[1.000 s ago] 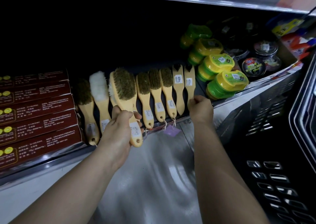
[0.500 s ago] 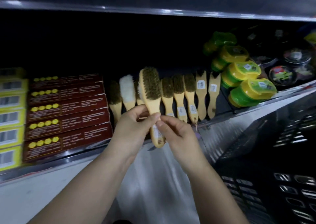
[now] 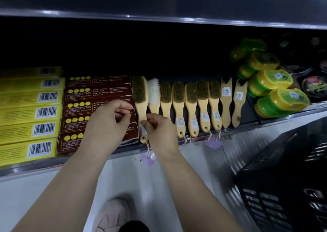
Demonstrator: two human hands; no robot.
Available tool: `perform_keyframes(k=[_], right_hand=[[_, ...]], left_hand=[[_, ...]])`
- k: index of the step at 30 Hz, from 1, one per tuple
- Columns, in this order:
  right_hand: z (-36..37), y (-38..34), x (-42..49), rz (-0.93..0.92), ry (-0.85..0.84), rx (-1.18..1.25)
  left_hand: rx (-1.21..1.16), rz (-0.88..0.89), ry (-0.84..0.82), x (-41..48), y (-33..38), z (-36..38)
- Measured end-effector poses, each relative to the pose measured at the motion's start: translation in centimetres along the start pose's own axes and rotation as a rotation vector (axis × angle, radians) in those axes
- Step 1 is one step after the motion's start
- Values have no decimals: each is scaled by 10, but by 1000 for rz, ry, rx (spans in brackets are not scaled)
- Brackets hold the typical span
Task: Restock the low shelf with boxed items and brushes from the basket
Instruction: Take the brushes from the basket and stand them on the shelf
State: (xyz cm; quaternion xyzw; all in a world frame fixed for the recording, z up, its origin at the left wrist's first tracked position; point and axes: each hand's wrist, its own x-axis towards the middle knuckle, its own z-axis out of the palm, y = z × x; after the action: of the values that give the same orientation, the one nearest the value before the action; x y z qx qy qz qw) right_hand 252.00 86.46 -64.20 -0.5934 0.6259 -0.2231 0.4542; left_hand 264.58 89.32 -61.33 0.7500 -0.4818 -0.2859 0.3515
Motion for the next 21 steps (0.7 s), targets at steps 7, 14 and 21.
perform_keyframes(k=[7,14,21], right_hand=[[-33,-22,-16,-40,37,-120],[-173,-85,-86,-185,128,-346],[-320,-43,-179,-95,290,-503]], left_hand=[[16,78,-109,-7,25,-5],[32,406,-308,-40,142,-17],[215,967,-557,-109,260,38]])
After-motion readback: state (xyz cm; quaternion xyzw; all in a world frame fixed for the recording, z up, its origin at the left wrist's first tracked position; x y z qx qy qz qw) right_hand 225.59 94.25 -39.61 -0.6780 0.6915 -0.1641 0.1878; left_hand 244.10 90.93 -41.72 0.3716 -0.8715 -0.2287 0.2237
